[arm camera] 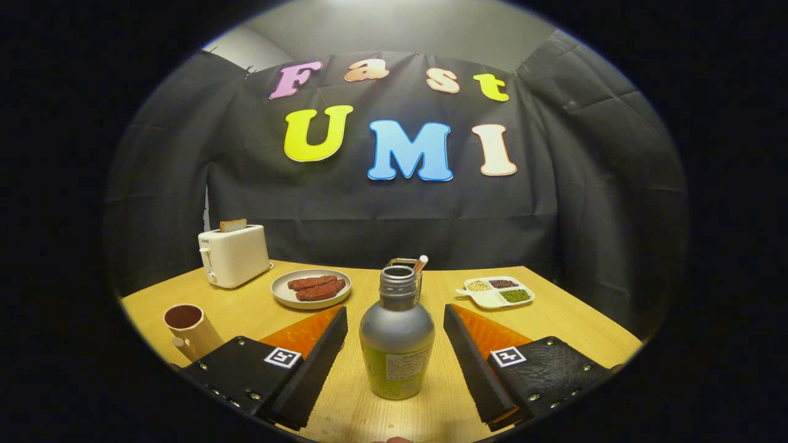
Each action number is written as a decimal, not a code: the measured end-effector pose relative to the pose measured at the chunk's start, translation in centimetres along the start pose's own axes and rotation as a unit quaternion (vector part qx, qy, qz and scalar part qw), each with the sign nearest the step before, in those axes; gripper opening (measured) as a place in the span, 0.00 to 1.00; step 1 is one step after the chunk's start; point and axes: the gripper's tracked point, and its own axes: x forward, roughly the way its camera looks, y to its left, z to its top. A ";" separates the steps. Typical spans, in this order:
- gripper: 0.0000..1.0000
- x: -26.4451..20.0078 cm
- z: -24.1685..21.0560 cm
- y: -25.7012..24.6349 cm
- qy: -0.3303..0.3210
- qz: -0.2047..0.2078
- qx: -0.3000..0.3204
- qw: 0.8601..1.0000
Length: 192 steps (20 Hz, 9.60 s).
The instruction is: Take the bottle from table, then pour the juice into the cup, finally place the bottle on the coaster
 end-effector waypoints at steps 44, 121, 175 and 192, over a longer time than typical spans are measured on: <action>0.77 0.8 4.4 9.6 0.089 0.043 -0.365 0.926; 0.77 2.4 3.8 16.6 0.036 0.110 -0.802 0.586; 0.77 1.6 9.0 16.0 -0.035 0.101 -0.857 0.504; 0.77 1.8 8.2 16.3 -0.040 0.101 -0.879 0.464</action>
